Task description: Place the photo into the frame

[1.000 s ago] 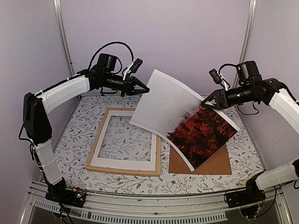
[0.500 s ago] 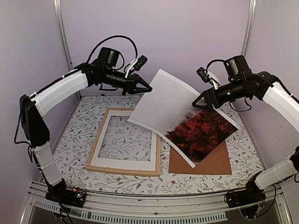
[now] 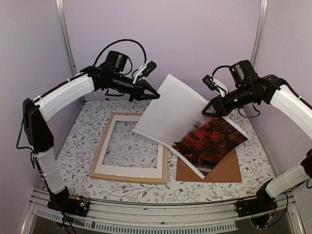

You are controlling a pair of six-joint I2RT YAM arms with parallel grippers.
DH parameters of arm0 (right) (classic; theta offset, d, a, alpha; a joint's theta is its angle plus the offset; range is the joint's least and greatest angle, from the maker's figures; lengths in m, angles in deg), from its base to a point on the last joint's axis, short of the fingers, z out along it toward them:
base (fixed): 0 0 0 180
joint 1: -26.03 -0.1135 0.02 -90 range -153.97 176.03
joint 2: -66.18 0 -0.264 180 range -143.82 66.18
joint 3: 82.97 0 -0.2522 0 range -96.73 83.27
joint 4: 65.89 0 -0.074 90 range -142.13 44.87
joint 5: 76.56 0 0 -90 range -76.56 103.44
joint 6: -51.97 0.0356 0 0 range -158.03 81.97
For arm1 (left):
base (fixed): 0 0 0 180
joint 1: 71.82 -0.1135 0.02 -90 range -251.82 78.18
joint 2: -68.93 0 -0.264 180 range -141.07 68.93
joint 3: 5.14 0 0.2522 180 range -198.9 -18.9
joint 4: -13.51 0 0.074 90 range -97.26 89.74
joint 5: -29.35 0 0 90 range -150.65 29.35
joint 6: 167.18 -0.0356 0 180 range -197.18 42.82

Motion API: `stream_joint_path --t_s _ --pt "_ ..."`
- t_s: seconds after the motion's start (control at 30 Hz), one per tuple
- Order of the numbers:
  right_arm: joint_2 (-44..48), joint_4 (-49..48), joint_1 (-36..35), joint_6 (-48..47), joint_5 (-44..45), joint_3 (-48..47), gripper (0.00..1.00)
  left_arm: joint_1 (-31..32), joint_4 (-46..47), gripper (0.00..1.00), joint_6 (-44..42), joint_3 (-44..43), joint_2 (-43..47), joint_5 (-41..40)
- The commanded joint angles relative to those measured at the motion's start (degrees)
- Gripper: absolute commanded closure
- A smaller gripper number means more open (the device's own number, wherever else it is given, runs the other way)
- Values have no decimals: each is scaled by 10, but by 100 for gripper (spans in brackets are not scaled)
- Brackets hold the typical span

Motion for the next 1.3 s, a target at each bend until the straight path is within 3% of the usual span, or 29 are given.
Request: stream_joint_path --t_s 0.0,0.23,0.43,0.53,0.6,0.8,1.07,1.27 --pt "-1 1 -3 -6 -2 -16 69 9 -11 100 -3 -19 -14 3" --pt "-2 -1 -3 -7 -4 -10 81 12 -11 100 -2 -22 -20 4" --pt "-1 -1 -3 -2 -9 -15 100 10 1 98 5 -14 -14 -11" --pt "-1 -1 -3 6 -9 -22 100 6 35 85 23 19 7 -32" --pt "1 -1 -3 15 -11 -31 100 0 70 69 47 49 29 -54" --pt "8 -4 0 49 -29 -64 100 -51 174 39 179 175 115 -202" --pt "4 -7 27 94 -78 -120 100 -156 170 19 345 379 213 -414" --pt "-9 -36 43 122 -125 -132 100 -261 189 13 392 500 207 -467"
